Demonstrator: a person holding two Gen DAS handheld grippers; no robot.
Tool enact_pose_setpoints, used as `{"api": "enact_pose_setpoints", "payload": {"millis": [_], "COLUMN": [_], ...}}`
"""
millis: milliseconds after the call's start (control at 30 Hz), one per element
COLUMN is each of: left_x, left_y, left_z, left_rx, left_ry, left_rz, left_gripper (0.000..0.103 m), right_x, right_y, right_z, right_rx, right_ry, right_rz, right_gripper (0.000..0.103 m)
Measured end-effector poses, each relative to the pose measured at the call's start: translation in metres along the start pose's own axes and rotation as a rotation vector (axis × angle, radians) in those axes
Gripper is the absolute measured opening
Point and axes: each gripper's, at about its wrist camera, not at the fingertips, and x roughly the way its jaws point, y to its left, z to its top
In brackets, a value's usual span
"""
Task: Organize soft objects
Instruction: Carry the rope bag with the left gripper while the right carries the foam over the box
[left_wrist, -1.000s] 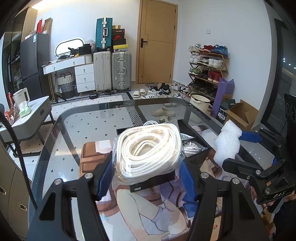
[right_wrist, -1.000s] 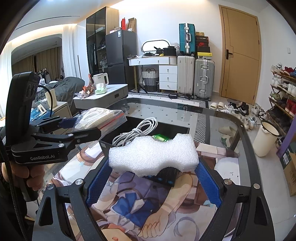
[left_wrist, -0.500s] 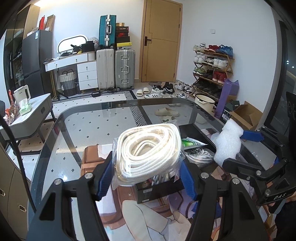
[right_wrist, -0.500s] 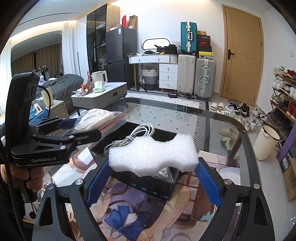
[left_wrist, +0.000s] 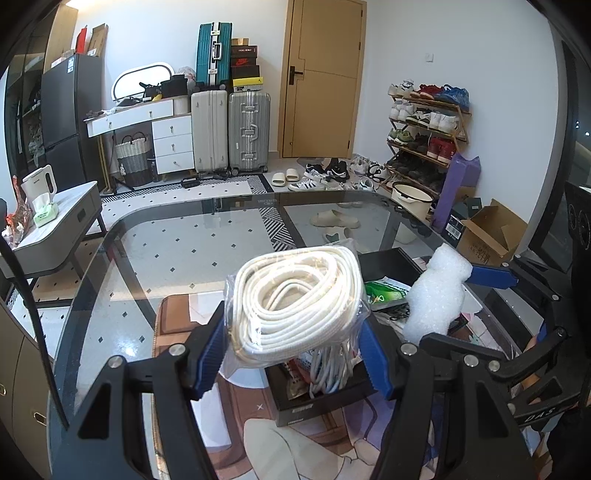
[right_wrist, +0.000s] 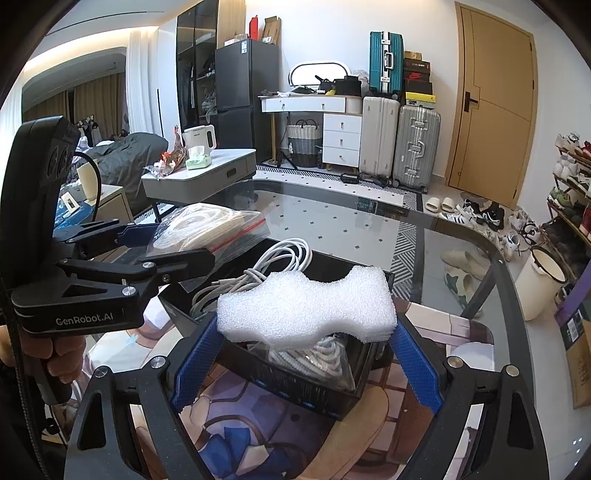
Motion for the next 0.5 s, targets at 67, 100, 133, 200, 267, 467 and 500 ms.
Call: {"api": "enact_pose_setpoints", "payload": {"millis": [67, 100, 133, 200, 267, 467, 500], "left_x": [0.004, 0.005, 0.007, 0.01, 0.012, 0.022, 0.024], "left_y": [0.0, -0.001, -0.001, -0.001, -0.001, -0.002, -0.003], "left_z": [0.001, 0.0, 0.0, 0.0, 0.001, 0.002, 0.002], "left_rx": [0.0, -0.001, -0.002, -0.005, -0.007, -0.005, -0.004], "left_ry": [0.004, 0.006, 0.009, 0.013, 0.017, 0.036, 0.039], "left_rz": [-0.001, -0.003, -0.003, -0.005, -0.009, -0.022, -0.023], "left_gripper": [0.064, 0.064, 0.064, 0.064, 0.064, 0.064, 0.064], "right_x": [0.004, 0.007, 0.009, 0.015, 0.019, 0.033, 0.035], "right_y": [0.0, 0.0, 0.0, 0.001, 0.001, -0.003, -0.004], "right_z": [0.002, 0.003, 0.003, 0.004, 0.005, 0.005, 0.006], "right_rx": [-0.009, -0.011, -0.014, -0.026, -0.04, -0.053, -0.051], "right_ry": [0.004, 0.01, 0.016, 0.029, 0.04, 0.069, 0.071], "right_rz": [-0.003, 0.0, 0.001, -0.002, -0.004, -0.003, 0.0], "right_gripper": [0.091, 0.091, 0.091, 0.091, 0.091, 0.091, 0.091]}}
